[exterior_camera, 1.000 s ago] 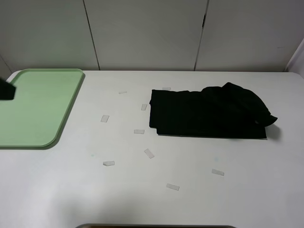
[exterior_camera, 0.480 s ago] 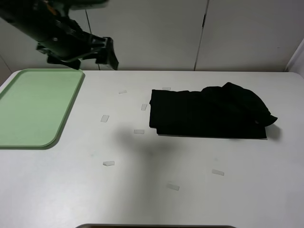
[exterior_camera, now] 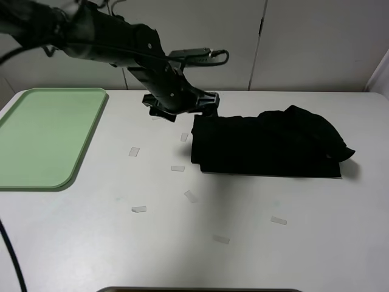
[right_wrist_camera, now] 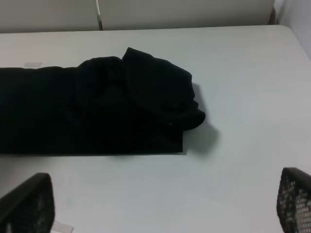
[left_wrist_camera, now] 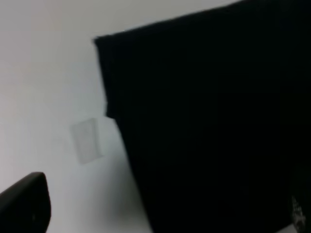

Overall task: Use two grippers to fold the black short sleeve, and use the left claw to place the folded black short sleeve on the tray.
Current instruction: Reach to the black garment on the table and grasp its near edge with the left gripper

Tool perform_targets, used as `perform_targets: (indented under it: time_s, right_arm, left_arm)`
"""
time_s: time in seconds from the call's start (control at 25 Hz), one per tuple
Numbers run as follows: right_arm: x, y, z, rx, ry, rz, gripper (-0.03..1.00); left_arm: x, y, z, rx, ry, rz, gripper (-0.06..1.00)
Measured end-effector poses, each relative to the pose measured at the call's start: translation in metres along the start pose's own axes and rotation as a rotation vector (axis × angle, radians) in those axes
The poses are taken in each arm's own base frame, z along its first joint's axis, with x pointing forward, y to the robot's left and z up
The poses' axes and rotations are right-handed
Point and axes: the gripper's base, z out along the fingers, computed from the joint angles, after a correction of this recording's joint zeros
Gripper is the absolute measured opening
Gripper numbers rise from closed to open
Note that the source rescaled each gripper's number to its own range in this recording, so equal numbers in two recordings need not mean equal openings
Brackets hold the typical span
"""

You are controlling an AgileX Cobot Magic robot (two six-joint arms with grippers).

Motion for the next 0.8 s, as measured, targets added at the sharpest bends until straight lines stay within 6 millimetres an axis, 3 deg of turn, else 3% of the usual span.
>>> perform_targets:
  time_s: [0.16, 0.44, 0.8]
  right_arm:
    - [0.000, 0.000, 0.000, 0.000, 0.000, 0.000, 1.00]
    - [0.000, 0.000, 0.000, 0.000, 0.000, 0.000, 1.00]
    - [0.000, 0.000, 0.000, 0.000, 0.000, 0.000, 1.00]
  left_arm:
    - [0.008, -0.008, 0.026, 0.002, 0.035, -0.026, 0.98]
    - [0.019, -0.010, 0.051, -0.005, 0.049, -0.071, 0.97]
    - [0.021, -0.012, 0.068, 0.011, -0.021, -0.115, 0.96]
